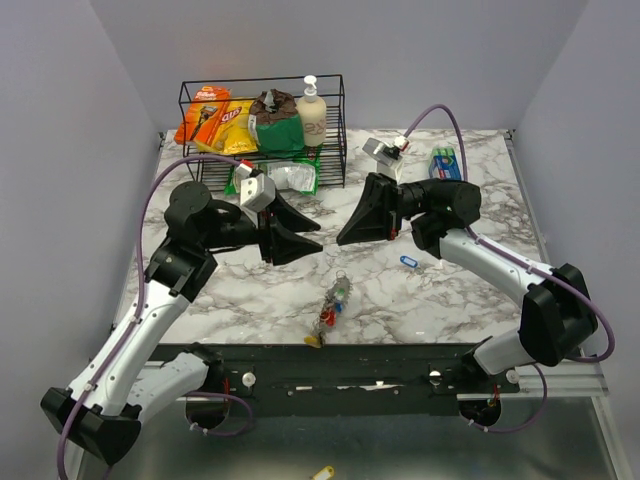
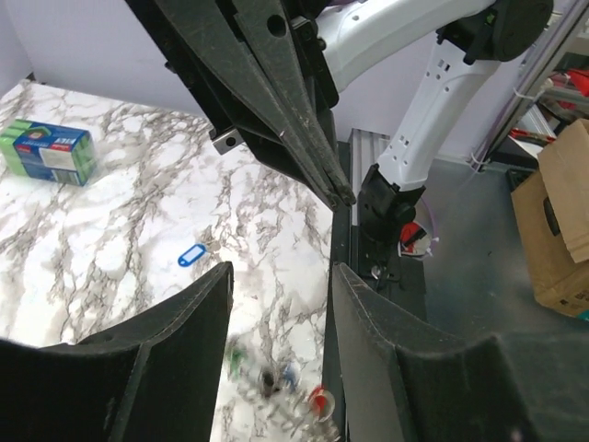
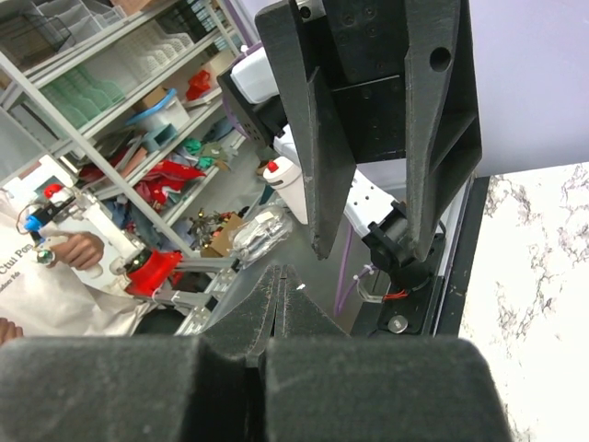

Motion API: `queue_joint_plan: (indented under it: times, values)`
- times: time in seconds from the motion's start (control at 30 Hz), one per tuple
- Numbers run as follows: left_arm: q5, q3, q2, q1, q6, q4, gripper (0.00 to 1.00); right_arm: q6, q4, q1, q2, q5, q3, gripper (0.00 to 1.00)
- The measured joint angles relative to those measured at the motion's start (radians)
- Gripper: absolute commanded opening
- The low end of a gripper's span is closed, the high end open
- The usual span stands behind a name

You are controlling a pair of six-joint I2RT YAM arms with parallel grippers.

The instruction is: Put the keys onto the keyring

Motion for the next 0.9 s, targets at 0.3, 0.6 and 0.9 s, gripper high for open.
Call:
queue_joint_plan:
  times: [0.3, 0.6, 0.9]
  values:
    - [0.005, 0.0, 0.025, 0.0, 0.065, -0.031, 0.57, -0.013, 0.008, 0.0, 0.0, 0.001, -0.018, 0.01]
    - [-0.315, -0.244, 0.073, 0.001, -0.041, 0.084, 0.67, -0.457, -0.325, -0.002, -0.04, 0.11, -0.211, 0.01]
    - [-0.528, -0.553, 0.163, 0.003, -0.344, 0.338, 0.71, -0.881, -0.835, -0.005, -0.186, 0.492, -0.37, 0.27]
